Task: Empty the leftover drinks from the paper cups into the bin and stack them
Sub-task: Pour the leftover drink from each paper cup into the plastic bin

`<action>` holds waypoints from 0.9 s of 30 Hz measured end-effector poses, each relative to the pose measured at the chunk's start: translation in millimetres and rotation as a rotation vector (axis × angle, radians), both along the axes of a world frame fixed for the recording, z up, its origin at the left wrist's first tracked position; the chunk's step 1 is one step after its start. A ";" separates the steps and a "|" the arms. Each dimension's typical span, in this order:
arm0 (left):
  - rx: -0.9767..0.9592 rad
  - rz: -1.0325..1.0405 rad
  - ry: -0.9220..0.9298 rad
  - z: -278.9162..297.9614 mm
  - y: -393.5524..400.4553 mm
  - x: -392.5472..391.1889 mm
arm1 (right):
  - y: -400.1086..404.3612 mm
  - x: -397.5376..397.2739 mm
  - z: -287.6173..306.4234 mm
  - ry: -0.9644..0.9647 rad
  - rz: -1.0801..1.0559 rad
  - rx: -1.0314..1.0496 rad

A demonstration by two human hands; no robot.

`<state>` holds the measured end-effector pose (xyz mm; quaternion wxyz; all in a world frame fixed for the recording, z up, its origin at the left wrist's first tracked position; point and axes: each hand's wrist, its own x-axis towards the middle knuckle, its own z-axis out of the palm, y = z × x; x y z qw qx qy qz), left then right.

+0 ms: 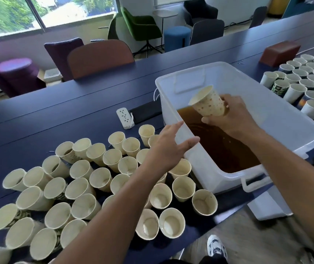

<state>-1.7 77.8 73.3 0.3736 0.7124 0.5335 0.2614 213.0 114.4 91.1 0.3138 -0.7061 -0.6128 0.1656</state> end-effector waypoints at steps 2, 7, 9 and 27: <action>0.029 0.079 -0.140 12.9 -0.8 -12.2 | -7.7 -19.8 14.2 0.094 0.068 0.078; 0.150 0.191 -0.268 49.3 -15.7 -53.0 | -24.4 -83.4 42.4 0.237 0.300 0.126; 0.149 0.223 -0.280 51.9 -27.2 -73.0 | -31.7 -107.0 43.3 0.266 0.390 0.100; 0.099 0.913 -0.285 -14.4 -140.9 -283.2 | -27.2 -308.8 -42.9 0.178 1.075 -0.380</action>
